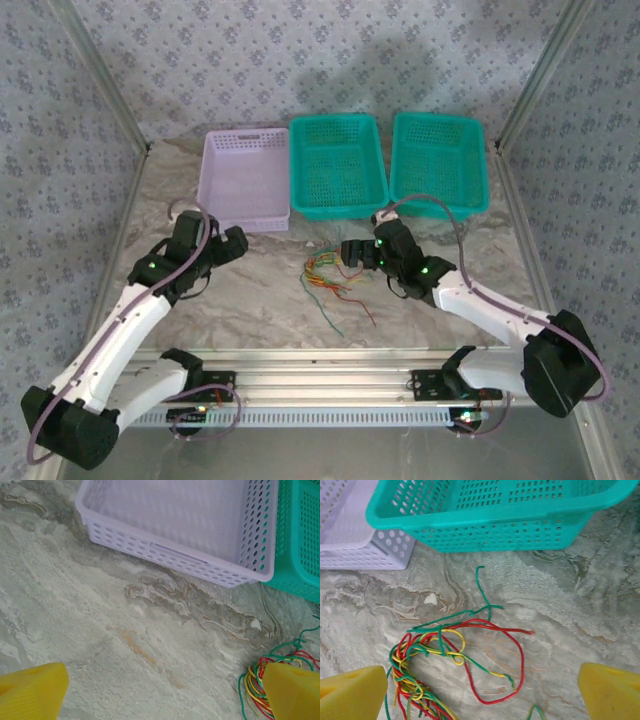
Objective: Untangle the cables
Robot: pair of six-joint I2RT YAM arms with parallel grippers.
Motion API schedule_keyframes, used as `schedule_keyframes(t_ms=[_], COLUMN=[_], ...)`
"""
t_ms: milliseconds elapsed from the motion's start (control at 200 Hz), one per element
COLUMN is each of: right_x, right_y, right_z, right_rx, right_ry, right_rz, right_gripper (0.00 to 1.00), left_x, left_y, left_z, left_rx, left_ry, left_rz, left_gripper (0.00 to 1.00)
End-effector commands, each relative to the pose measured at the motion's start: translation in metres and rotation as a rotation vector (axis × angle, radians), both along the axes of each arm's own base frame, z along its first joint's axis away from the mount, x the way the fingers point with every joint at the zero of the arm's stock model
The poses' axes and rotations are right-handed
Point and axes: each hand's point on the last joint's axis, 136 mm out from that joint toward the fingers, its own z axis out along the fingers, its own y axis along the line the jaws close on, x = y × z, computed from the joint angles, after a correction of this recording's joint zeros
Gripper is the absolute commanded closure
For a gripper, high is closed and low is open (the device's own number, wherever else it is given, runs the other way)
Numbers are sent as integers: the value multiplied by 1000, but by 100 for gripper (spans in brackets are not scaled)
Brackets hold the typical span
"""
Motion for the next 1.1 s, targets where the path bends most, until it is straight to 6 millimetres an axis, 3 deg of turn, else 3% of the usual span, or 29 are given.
schedule_keyframes(t_ms=[0, 325, 645, 1099], right_x=[4, -2, 5, 6], right_y=[10, 23, 21, 25], right_z=[8, -13, -30, -52], right_rx=[14, 65, 101, 136], right_ry=[-18, 48, 101, 168], right_rz=[31, 90, 73, 63], right_gripper=[0, 0, 0, 5], left_x=[-1, 2, 5, 1], left_y=[-6, -59, -79, -122], left_z=[-7, -22, -49, -66], left_rx=[12, -103, -85, -81], left_ry=[25, -54, -2, 22], left_rz=[-9, -192, -234, -346], left_gripper=[0, 0, 0, 0])
